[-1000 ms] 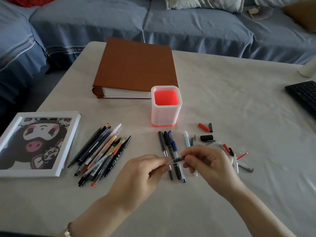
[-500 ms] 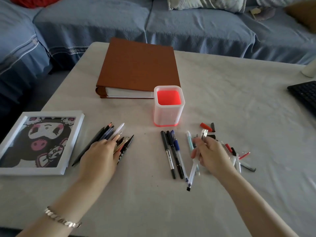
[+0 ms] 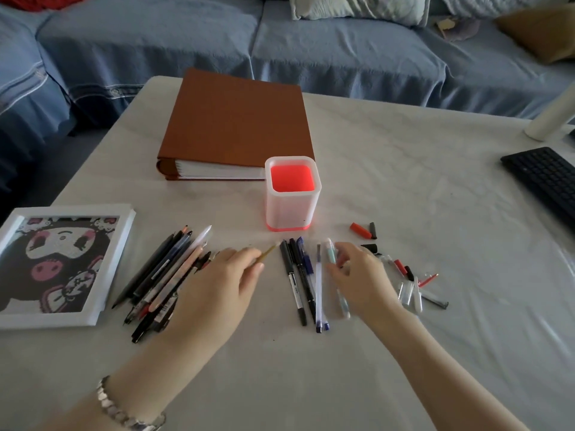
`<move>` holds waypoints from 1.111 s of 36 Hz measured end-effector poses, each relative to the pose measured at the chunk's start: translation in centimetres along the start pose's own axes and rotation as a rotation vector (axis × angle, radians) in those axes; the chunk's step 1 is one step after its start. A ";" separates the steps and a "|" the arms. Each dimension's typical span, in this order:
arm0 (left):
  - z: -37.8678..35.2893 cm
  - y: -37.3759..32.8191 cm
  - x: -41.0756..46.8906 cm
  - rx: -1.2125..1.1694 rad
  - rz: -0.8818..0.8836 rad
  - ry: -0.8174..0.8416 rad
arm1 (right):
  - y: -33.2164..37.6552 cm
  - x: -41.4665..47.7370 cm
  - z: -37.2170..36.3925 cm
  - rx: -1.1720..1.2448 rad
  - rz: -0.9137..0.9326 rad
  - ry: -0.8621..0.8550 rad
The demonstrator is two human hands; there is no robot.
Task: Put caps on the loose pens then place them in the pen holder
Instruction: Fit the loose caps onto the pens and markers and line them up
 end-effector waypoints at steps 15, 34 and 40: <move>-2.7 -0.1 -0.9 -0.188 0.092 0.110 | -8.2 0.9 5.8 -0.411 -0.138 -0.013; -3.1 -1.0 -1.2 -0.196 0.105 0.193 | -9.6 -0.1 6.7 -0.196 -0.079 -0.007; -3.2 -1.0 -1.3 -0.190 0.102 0.200 | -9.5 -0.6 7.8 -0.194 -0.030 0.049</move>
Point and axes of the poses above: each hand's wrist, its own x-axis towards the middle knuckle, its own z-axis out of the back of the hand, y = z × x, the point moved 8 cm from there along x, towards the middle knuckle, and after that the axes turned 7 degrees about z, right-handed, at the moved point
